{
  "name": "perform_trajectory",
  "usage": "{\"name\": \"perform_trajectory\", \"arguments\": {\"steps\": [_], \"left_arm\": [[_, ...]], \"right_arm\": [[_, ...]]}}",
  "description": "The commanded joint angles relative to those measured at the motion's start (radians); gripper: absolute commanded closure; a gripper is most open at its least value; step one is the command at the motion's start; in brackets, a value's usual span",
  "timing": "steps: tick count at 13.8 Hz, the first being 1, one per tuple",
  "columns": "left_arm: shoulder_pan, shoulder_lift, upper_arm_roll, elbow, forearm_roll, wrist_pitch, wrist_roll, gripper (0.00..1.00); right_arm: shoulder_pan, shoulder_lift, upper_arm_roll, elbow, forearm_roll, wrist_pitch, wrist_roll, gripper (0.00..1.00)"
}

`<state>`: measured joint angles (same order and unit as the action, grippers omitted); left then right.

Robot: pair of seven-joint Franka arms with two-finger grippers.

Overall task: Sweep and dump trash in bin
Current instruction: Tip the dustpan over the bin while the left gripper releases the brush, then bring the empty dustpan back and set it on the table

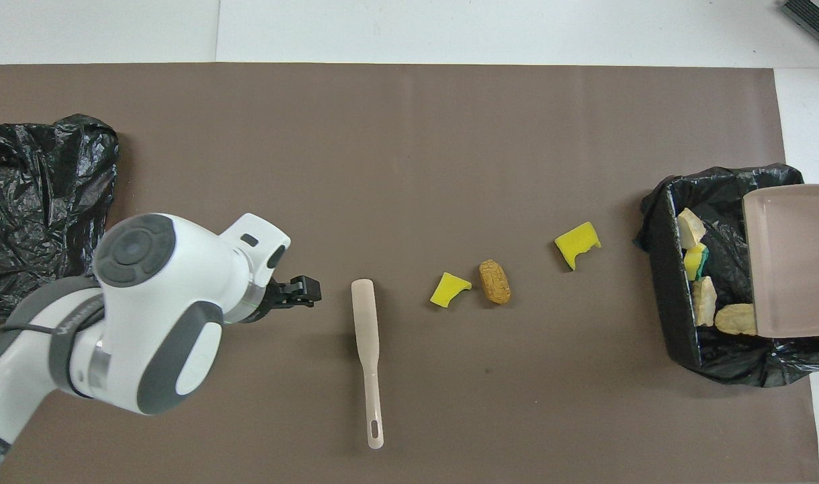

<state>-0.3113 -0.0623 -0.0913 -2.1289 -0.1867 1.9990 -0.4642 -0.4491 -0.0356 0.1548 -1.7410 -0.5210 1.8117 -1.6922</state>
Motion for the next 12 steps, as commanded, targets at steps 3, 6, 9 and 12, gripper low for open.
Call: {"name": "perform_trajectory", "arguments": {"steps": [3,6,9,12], "left_arm": [[0.202,-0.054,-0.01,0.102,0.073,-0.201,0.287,0.0],[0.3,-0.053,-0.01,0.167,0.093,-0.246,0.436,0.0],[0.317,-0.039,-0.01,0.251,0.177,-0.296,0.455,0.0],[0.317,-0.036,-0.01,0.372,0.176,-0.448,0.453,0.0]], "right_arm": [[0.065,-0.007,0.019,0.006,0.188,-0.104,0.253,1.0],[0.173,-0.01,0.019,0.005,0.297,-0.161,0.504,1.0],[0.251,0.0,0.019,-0.037,0.383,-0.14,0.797,1.0],[0.34,0.045,0.019,-0.051,0.435,-0.062,1.069,1.0]]}}
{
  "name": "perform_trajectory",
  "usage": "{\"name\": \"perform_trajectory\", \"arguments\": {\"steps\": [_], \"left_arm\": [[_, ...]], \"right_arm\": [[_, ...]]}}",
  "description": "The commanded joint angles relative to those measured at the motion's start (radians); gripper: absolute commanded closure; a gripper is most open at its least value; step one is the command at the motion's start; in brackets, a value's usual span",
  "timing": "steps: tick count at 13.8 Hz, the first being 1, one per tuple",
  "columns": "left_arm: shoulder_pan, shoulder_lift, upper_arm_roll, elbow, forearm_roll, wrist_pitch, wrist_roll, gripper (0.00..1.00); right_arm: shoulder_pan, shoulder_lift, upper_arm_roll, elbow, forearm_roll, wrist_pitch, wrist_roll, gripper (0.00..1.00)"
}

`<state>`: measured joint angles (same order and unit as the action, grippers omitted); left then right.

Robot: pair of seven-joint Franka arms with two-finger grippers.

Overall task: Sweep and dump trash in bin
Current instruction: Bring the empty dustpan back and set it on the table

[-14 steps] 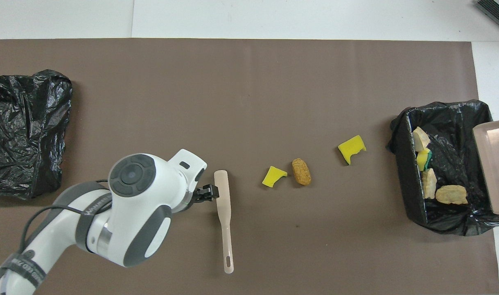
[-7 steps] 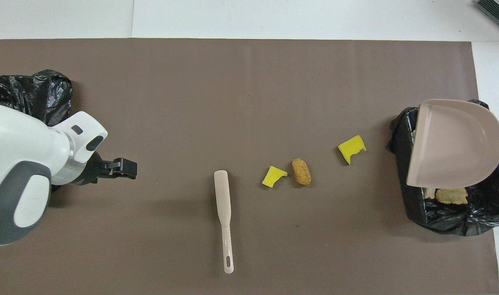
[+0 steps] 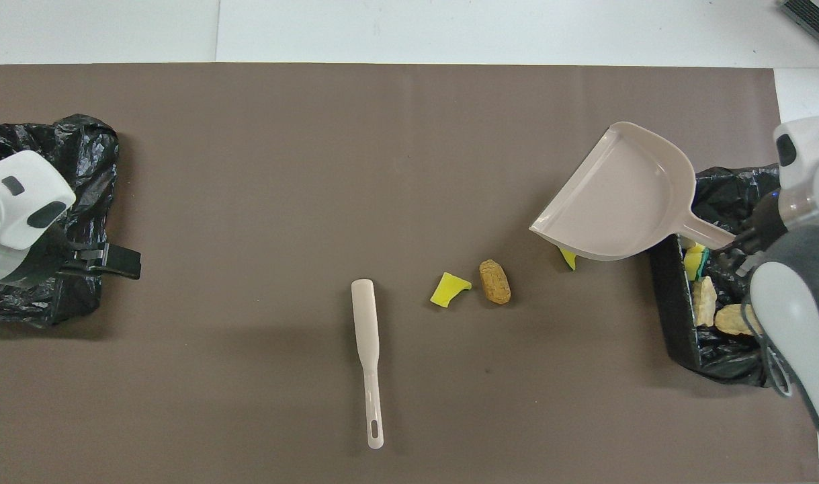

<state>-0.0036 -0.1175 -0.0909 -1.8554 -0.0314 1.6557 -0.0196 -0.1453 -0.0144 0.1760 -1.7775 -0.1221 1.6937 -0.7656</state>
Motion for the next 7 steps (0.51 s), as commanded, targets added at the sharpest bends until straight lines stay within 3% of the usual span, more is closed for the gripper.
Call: {"name": "perform_trajectory", "arguments": {"steps": [1,7], "left_arm": [[0.01,0.013,-0.009,0.129,0.015,-0.147,0.006,0.0],[0.008,-0.04,0.026,0.139,0.007,-0.211,0.003,0.0]], "right_arm": [[0.065,0.052,-0.003,-0.014,0.038,0.096,0.223,1.0],[0.21,0.203,-0.003,0.003,0.018,0.365,0.713,1.0]]}}
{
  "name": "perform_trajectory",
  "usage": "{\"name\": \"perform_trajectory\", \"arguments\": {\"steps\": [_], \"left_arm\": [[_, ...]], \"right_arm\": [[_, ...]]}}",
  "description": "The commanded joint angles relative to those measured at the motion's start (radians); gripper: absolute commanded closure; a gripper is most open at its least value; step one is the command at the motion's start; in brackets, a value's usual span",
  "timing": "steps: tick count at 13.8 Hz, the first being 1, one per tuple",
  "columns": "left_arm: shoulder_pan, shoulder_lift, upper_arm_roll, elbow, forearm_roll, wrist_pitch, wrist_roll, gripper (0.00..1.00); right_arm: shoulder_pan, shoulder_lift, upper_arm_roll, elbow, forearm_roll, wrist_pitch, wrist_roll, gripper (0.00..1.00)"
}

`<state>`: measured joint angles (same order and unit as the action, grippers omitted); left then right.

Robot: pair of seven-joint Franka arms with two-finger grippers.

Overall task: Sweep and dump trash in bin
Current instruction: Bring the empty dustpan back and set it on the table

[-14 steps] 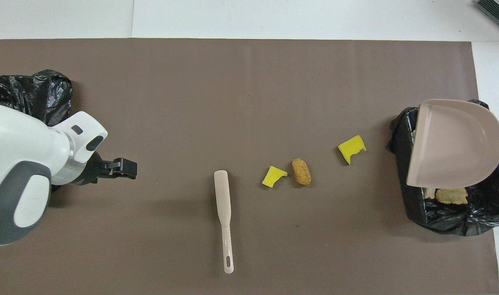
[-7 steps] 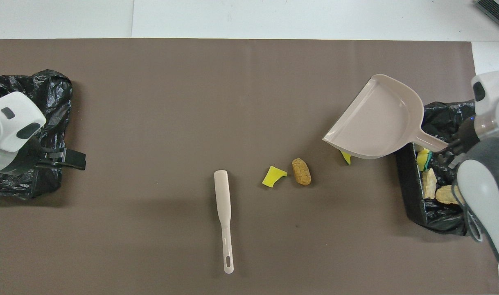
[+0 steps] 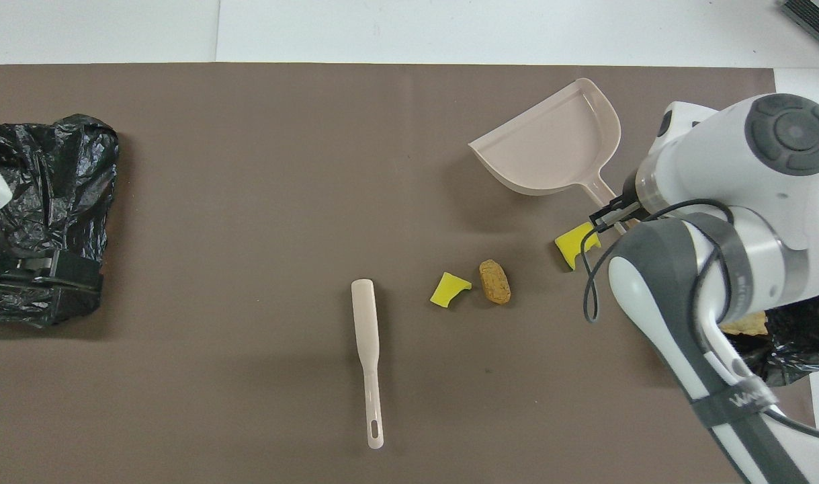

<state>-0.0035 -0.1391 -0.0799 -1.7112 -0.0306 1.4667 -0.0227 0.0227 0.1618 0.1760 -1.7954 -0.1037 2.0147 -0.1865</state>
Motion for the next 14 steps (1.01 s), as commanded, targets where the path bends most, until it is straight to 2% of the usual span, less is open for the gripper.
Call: {"name": "perform_trajectory", "arguments": {"steps": [1,6,10,12,14], "left_arm": [[0.007,-0.02,0.023,-0.005,0.006,-0.014,0.009,0.0],[0.005,-0.02,0.022,-0.005,0.008,-0.008,0.012,0.0],[0.007,-0.02,0.022,-0.004,0.009,-0.006,0.006,0.0],[0.007,-0.013,0.02,0.007,0.018,0.009,0.0,0.0],[0.008,-0.013,0.02,0.005,0.02,0.023,0.003,0.0]], "right_arm": [[0.077,0.044,-0.003,0.037,-0.002,0.051,0.21,1.0],[0.27,0.163,-0.004,0.103,-0.048,0.099,0.574,1.0],[0.411,0.33,-0.009,0.243,-0.131,0.108,0.865,1.0],[0.439,0.407,-0.004,0.325,-0.146,0.116,0.939,1.0],[0.473,0.447,-0.012,0.369,-0.148,0.114,0.981,1.0]]}}
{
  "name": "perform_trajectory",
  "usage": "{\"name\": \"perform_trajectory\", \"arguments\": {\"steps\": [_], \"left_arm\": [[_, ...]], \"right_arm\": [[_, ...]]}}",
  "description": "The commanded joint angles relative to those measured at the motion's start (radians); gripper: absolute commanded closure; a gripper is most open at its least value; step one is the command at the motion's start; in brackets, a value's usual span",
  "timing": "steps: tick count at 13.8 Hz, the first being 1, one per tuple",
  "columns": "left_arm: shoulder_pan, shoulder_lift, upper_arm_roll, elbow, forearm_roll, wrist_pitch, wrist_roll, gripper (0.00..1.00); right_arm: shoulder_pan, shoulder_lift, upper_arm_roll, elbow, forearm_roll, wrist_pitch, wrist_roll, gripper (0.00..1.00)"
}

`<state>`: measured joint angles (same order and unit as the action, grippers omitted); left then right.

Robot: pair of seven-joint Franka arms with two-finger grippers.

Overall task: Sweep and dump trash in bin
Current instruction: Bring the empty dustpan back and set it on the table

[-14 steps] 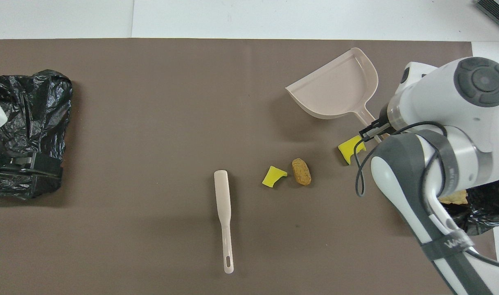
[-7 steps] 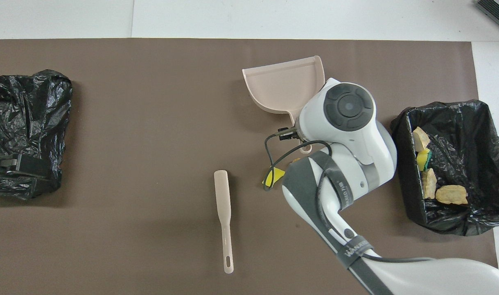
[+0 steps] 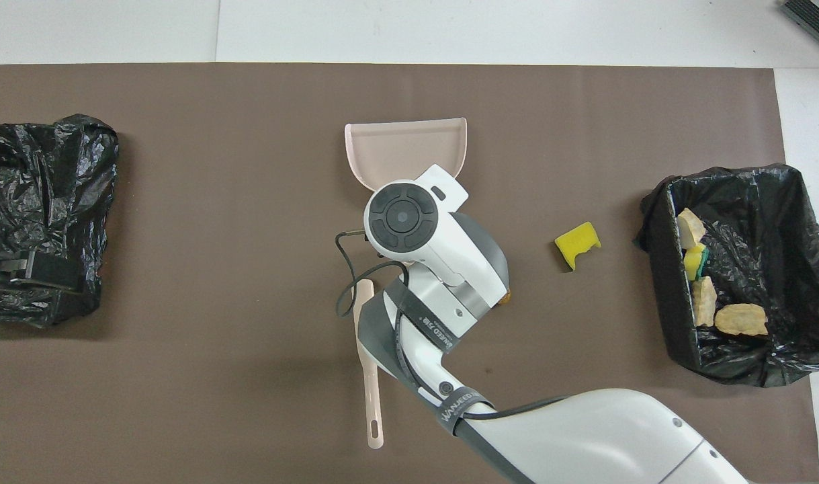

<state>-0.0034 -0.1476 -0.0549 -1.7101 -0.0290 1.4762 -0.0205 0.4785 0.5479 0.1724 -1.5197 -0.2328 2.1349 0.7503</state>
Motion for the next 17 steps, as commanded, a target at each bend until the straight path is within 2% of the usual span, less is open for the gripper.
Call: {"name": "perform_trajectory", "arguments": {"steps": [1,2,4,7,11,15,17], "left_arm": [[0.008,-0.006,-0.005,0.004,0.018,0.01,-0.001,0.0],[0.006,-0.006,-0.005,0.006,0.018,0.013,-0.001,0.0],[0.002,-0.006,-0.006,0.006,0.014,0.016,0.005,0.0],[-0.007,-0.006,-0.013,0.006,0.014,0.016,0.007,0.0],[0.005,-0.006,-0.011,0.006,0.014,0.016,-0.001,0.0],[0.006,-0.007,-0.005,0.004,0.014,0.012,-0.001,0.0],[0.006,-0.007,-0.006,0.006,0.015,0.012,-0.001,0.0]], "right_arm": [[0.017,0.061,-0.008,0.099,-0.019,-0.012,0.047,0.57],[0.017,0.056,-0.008,0.098,-0.019,-0.01,0.047,0.01],[0.02,0.026,-0.002,0.096,-0.004,-0.021,0.049,0.0],[0.035,-0.078,0.002,0.007,0.015,-0.024,0.105,0.0],[0.04,-0.255,0.061,-0.228,0.05,0.008,0.149,0.0],[0.098,-0.382,0.078,-0.465,0.053,0.147,0.204,0.0],[0.136,-0.439,0.076,-0.557,0.094,0.177,0.21,0.0]]}}
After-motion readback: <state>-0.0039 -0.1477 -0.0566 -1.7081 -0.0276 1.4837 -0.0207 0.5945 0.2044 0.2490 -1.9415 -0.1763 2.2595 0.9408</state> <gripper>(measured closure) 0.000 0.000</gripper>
